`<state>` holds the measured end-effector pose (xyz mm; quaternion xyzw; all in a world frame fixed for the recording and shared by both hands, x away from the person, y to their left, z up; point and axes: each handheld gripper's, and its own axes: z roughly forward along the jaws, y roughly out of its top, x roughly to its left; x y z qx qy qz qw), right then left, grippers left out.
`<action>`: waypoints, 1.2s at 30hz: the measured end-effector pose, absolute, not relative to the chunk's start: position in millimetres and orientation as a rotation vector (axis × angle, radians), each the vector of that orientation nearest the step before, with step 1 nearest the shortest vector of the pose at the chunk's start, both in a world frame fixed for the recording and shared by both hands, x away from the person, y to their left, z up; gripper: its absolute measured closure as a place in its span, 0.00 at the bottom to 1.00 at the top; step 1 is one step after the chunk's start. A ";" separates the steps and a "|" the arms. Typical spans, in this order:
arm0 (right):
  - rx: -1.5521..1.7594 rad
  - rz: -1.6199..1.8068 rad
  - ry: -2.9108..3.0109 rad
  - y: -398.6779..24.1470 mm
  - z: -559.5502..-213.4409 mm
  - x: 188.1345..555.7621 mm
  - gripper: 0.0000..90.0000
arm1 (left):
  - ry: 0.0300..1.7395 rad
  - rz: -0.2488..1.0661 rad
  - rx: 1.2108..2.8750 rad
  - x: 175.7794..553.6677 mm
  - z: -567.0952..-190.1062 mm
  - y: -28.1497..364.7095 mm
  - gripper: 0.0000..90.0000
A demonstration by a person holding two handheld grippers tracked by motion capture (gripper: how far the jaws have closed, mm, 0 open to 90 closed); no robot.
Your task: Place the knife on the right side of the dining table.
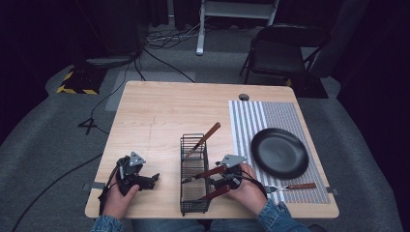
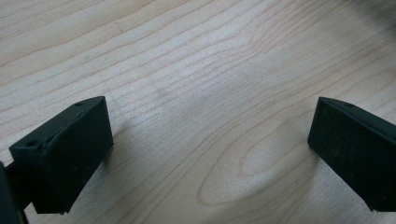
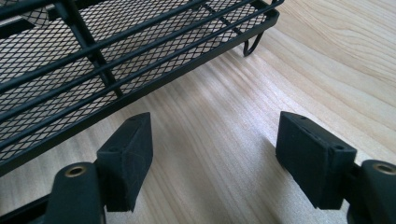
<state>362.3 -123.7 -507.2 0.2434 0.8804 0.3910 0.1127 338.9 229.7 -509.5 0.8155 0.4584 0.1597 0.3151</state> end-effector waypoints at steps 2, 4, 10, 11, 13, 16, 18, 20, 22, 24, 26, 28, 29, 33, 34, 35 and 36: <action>0.714 1.148 2.583 -123.7 -507.2 362.3 0.31 | 1.207 0.422 2.149 338.9 -509.5 229.7 0.00; 0.714 1.148 2.583 -123.7 -507.2 362.3 0.31 | 1.207 0.422 2.149 338.9 -509.5 229.8 0.00; 0.702 1.157 2.586 -124.0 -507.0 361.8 0.34 | 1.208 0.421 2.149 338.9 -509.5 229.7 0.00; 0.702 1.157 2.586 -124.0 -507.0 361.9 0.34 | 1.208 0.421 2.149 338.9 -509.5 229.7 0.00; 0.702 1.157 2.586 -124.0 -507.0 361.9 0.34 | 1.208 0.421 2.149 338.9 -509.5 229.7 0.00; 0.701 1.157 2.586 -124.0 -507.0 361.8 0.35 | 1.208 0.421 2.148 338.9 -509.5 229.7 0.00; 0.702 1.156 2.585 -124.1 -507.0 361.9 0.35 | 1.208 0.421 2.148 338.9 -509.5 229.7 0.00; 0.709 1.156 2.583 -124.3 -506.9 361.8 0.36 | 1.208 0.422 2.149 339.0 -509.5 229.7 0.00; 0.717 1.155 2.580 -124.4 -506.7 361.8 0.38 | 1.208 0.421 2.149 338.9 -509.5 229.7 0.00; 0.720 1.157 2.577 -124.7 -506.7 362.2 0.39 | 1.209 0.421 2.150 338.9 -509.4 229.7 0.00; 0.736 1.160 2.575 -125.9 -505.9 363.5 0.44 | 1.209 0.421 2.150 338.9 -509.3 229.7 0.00; 0.767 1.153 2.613 -128.9 -501.6 369.0 0.50 | 1.209 0.422 2.150 338.9 -509.4 229.7 0.00; 0.781 1.159 2.621 -130.6 -498.8 371.7 0.49 | 1.208 0.422 2.150 339.0 -509.3 229.7 0.00; 0.862 1.212 2.640 -137.9 -480.5 382.0 0.49 | 1.209 0.421 2.149 338.9 -509.3 229.7 0.00; 0.875 1.213 2.645 -139.0 -477.3 383.3 0.49 | 1.209 0.421 2.150 338.9 -509.3 229.7 0.00; 0.874 1.209 2.650 -140.5 -473.4 385.2 0.49 | 1.208 0.422 2.150 338.9 -509.3 229.7 0.00; 0.875 1.205 2.648 -141.8 -469.6 386.5 0.50 | 1.209 0.421 2.150 338.9 -509.3 229.7 0.00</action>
